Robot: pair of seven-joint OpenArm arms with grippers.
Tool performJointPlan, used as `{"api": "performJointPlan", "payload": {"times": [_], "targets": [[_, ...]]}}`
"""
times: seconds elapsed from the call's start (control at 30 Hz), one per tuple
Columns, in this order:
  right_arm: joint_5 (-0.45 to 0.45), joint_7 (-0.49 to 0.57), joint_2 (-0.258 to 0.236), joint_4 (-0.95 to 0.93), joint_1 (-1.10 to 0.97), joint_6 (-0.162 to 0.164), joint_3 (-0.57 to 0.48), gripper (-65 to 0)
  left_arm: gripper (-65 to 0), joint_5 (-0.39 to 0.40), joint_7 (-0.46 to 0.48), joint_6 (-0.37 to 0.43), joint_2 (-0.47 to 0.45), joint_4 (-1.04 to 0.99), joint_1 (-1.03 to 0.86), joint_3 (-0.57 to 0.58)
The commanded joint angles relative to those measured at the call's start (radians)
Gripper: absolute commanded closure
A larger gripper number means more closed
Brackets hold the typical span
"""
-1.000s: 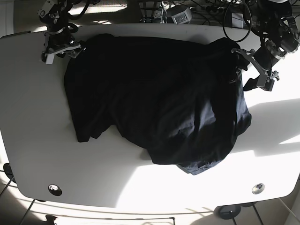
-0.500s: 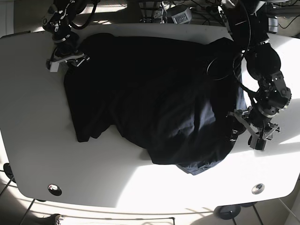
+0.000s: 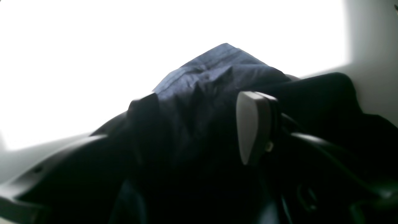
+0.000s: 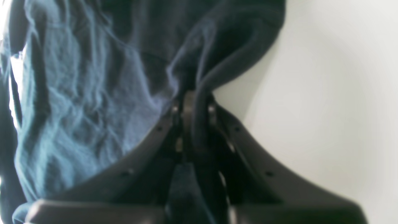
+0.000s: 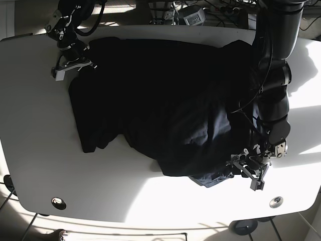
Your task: Fold the T-shirt properly
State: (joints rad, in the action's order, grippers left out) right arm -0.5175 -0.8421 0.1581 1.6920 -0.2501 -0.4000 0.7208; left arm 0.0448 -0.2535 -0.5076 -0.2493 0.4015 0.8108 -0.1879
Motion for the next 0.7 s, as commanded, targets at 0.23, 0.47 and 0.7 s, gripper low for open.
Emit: {"api": "performJointPlan", "payload": {"times": [0.23,0.47,0.7], "targets": [[-0.013,0.011,-0.024,0.013,0.018,-0.006,0.001,-3.6,-48.5,0.017,0.115,0.06,-0.086,-0.054,-0.011,0.095],[-0.013,0.011,-0.03,0.021,0.018,-0.006,-0.027,-3.6,-40.4,0.02,0.113,-0.044,-0.048,-0.045,-0.138,0.09],[-0.019,0.011,-0.117,0.02,0.019,-0.009,-0.028,-3.5,0.0,0.022,0.0,-0.099,-0.107,0.11,-0.304,-0.06]]}}
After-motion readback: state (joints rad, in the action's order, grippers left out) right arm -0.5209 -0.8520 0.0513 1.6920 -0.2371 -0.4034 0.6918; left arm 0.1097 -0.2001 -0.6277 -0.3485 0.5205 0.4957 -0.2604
